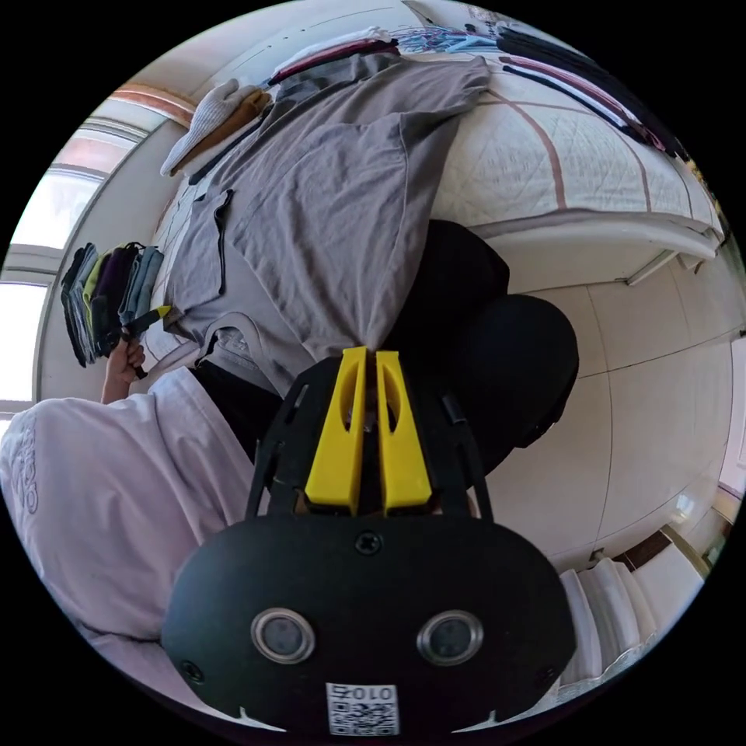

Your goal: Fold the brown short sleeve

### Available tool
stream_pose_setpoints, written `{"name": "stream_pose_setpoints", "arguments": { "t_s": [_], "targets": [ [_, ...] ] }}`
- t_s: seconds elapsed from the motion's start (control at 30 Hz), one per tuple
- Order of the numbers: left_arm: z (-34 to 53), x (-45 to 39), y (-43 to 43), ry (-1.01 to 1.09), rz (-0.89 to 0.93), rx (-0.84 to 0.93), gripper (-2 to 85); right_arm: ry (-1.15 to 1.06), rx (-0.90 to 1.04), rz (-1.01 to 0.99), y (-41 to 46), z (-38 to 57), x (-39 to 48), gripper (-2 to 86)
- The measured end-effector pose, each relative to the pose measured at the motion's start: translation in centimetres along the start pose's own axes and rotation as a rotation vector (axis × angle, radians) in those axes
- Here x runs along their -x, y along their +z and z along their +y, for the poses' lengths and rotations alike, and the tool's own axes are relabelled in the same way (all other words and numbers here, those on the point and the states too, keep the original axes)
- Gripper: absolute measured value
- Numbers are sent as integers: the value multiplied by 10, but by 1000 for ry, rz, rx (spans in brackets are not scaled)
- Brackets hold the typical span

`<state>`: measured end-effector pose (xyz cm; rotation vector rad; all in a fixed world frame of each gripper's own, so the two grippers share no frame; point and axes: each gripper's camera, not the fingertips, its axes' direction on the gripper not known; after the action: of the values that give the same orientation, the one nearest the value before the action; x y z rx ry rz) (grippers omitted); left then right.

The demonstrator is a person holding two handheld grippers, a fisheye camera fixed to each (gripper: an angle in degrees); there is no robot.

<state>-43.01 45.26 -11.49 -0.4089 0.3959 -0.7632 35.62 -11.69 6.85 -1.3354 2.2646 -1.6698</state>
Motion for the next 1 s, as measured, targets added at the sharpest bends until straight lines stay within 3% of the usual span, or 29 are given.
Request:
{"name": "stream_pose_setpoints", "arguments": {
  "t_s": [0.07, 0.23, 0.3, 0.57, 0.77, 0.93, 1.0],
  "targets": [
    [8, -17, -1, 83, -57, -6, 47, -42, -33, 75, 3, 10, 11, 39],
    [41, -83, 0, 378, -396, -42, 60, -113, -59, 248, 14, 32, 32, 29],
    [46, -93, -3, 404, -433, -91, 60, -129, -79, 274, 16, 39, 38, 27],
    [21, -116, 27, 427, -392, -128, 55, -202, -291, 194, 20, 53, 66, 34],
    [26, -116, 60, 377, -320, -156, 59, -243, -265, 157, 59, 52, 85, 38],
    [44, -123, 128, 453, -379, -1, 72, -260, -157, 197, 96, 42, 94, 48],
    [59, -135, 130, 508, -391, -46, 82, -287, -108, 223, 106, 41, 98, 55]
  ]
}}
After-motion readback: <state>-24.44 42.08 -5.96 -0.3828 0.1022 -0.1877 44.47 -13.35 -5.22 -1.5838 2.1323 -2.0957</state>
